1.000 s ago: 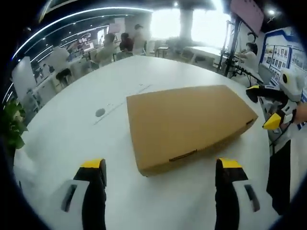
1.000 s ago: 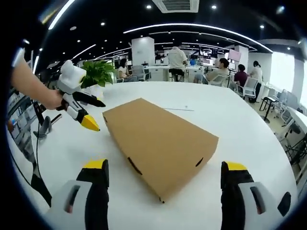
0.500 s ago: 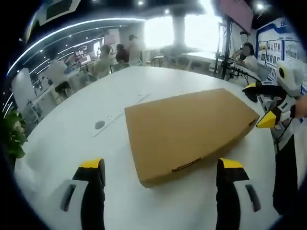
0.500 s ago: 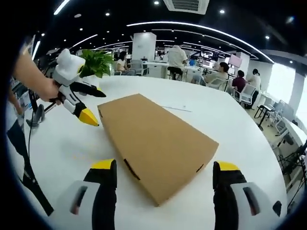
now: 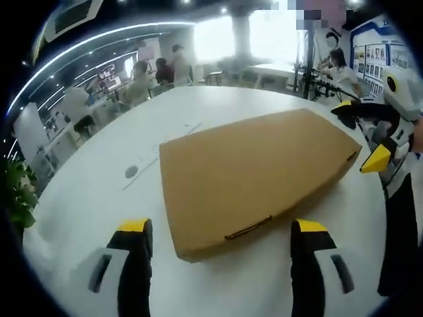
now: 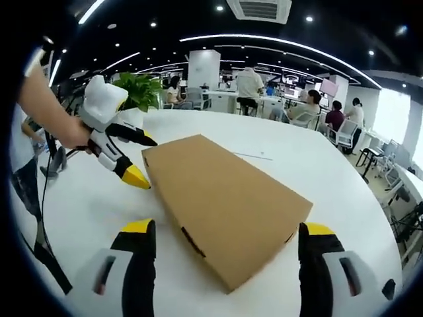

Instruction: Operate the shoe box by opening the lid, removing the specified soft item, and placing it in the target area until the item is outside and the box remains undamaged.

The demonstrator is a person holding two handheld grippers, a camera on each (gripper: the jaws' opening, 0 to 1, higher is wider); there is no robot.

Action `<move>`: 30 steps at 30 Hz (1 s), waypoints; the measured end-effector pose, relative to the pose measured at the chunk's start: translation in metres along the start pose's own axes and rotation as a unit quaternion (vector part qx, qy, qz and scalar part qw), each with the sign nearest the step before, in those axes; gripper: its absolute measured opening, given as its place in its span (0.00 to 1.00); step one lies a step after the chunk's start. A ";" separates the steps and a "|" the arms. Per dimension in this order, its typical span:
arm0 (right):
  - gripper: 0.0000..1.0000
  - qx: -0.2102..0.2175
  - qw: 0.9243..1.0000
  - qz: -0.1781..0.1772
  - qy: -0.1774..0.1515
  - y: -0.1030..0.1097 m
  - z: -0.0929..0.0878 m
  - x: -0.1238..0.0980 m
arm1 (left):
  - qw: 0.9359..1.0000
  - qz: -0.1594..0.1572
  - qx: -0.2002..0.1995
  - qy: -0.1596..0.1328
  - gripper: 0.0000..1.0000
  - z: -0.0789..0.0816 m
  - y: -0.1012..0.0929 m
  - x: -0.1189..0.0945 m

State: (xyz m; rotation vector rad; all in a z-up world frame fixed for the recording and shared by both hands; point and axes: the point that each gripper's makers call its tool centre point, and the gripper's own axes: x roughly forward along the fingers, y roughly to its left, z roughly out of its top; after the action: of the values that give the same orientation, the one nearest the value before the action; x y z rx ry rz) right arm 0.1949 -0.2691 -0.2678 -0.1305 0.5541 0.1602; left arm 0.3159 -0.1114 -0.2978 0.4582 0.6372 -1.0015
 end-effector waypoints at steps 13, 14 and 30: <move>0.85 -0.048 0.999 -0.017 0.008 -0.002 0.007 0.009 | 1.000 -0.011 -0.015 0.009 0.80 -0.001 -0.008 0.005; 0.86 -0.032 0.999 -0.008 0.011 -0.001 0.005 0.007 | 1.000 -0.011 -0.016 0.011 0.80 -0.001 -0.008 0.005; 0.79 0.012 0.997 -0.019 0.072 -0.009 -0.029 0.019 | 1.000 0.005 -0.019 0.023 0.80 -0.004 -0.010 0.006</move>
State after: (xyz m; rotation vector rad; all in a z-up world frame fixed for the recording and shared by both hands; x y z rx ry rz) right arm 0.1977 -0.2803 -0.3021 -0.1288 0.6956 0.1073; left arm 0.3081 -0.1173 -0.3058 0.4512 0.6946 -0.9695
